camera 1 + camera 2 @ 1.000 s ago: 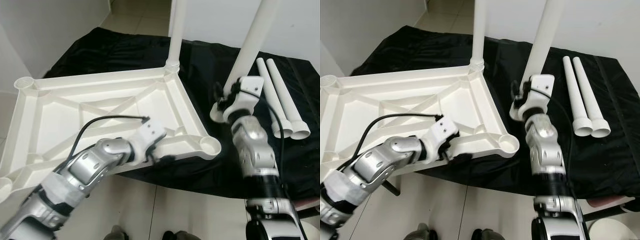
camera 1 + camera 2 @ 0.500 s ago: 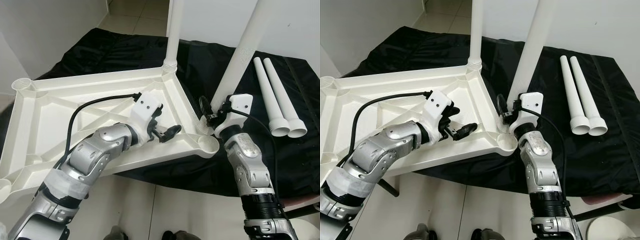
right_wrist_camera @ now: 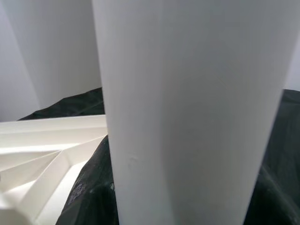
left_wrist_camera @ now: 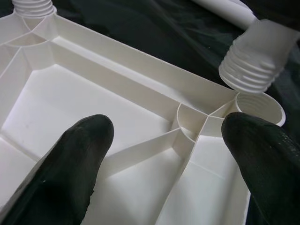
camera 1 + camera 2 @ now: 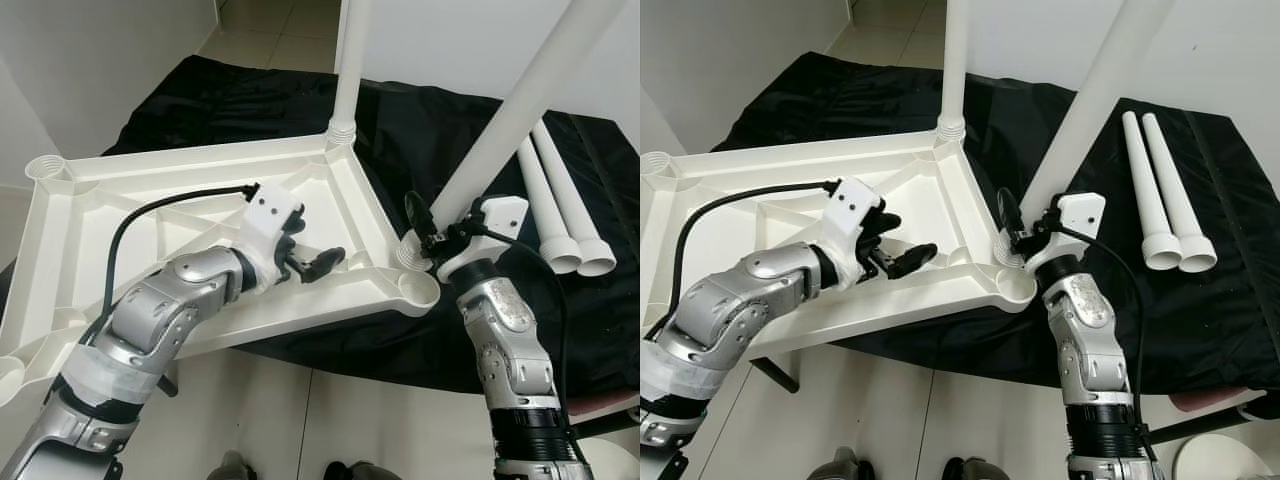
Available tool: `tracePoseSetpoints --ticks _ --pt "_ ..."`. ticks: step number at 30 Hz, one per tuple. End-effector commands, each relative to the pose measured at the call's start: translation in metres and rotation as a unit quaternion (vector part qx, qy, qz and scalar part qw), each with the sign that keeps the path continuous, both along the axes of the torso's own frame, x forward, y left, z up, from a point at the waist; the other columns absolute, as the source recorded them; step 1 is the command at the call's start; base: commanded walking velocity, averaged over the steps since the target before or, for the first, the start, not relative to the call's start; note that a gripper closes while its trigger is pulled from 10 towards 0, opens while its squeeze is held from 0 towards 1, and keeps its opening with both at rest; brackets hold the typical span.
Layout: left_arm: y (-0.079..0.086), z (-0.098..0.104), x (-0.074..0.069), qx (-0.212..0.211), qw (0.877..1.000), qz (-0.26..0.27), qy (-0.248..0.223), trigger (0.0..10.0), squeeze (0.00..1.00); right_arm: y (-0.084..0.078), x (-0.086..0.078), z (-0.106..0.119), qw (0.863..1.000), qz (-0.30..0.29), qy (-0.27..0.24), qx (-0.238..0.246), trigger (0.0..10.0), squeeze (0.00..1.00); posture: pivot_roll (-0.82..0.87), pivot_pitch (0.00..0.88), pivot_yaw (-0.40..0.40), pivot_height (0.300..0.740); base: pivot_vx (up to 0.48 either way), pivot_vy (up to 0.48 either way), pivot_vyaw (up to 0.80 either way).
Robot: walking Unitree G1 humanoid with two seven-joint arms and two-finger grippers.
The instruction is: Building children table
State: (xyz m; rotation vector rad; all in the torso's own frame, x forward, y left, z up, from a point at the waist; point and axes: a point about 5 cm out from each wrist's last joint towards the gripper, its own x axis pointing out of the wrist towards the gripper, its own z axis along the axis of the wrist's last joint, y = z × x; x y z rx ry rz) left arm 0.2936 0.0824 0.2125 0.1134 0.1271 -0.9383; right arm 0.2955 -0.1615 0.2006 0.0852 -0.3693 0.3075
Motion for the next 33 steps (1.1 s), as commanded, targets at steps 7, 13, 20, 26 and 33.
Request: tracePoseSetpoints --ticks 7,13,20,26,33 --pt "0.004 -0.002 -0.003 -0.003 1.000 0.017 0.010 10.0 0.00 -0.006 -0.009 -0.007 1.000 -0.001 0.005 -0.009 10.0 0.00 0.04 0.101 -0.049 0.740 0.000 0.000 0.00" --pt "0.006 -0.003 -0.007 -0.008 1.000 0.023 0.013 10.0 0.00 -0.011 -0.015 -0.013 0.999 0.002 0.017 -0.036 10.0 0.00 0.04 0.096 -0.049 0.740 0.000 0.000 0.00" --pt "0.008 -0.002 -0.006 -0.015 0.999 0.047 0.007 10.0 0.00 -0.016 -0.022 -0.024 0.996 0.016 0.032 -0.086 10.0 0.00 0.04 0.097 -0.050 0.740 0.000 0.000 0.00" --pt "0.007 -0.002 -0.007 -0.017 0.999 0.049 0.009 10.0 0.00 -0.014 -0.023 -0.029 0.993 0.030 0.039 -0.107 10.0 0.00 0.04 0.093 -0.043 0.740 0.000 0.000 0.00" --pt "0.009 0.000 -0.007 -0.021 0.998 0.057 0.005 10.0 0.00 -0.009 -0.018 -0.035 0.990 0.046 0.039 -0.127 10.0 0.00 0.04 0.087 -0.043 0.740 0.000 0.000 0.00"
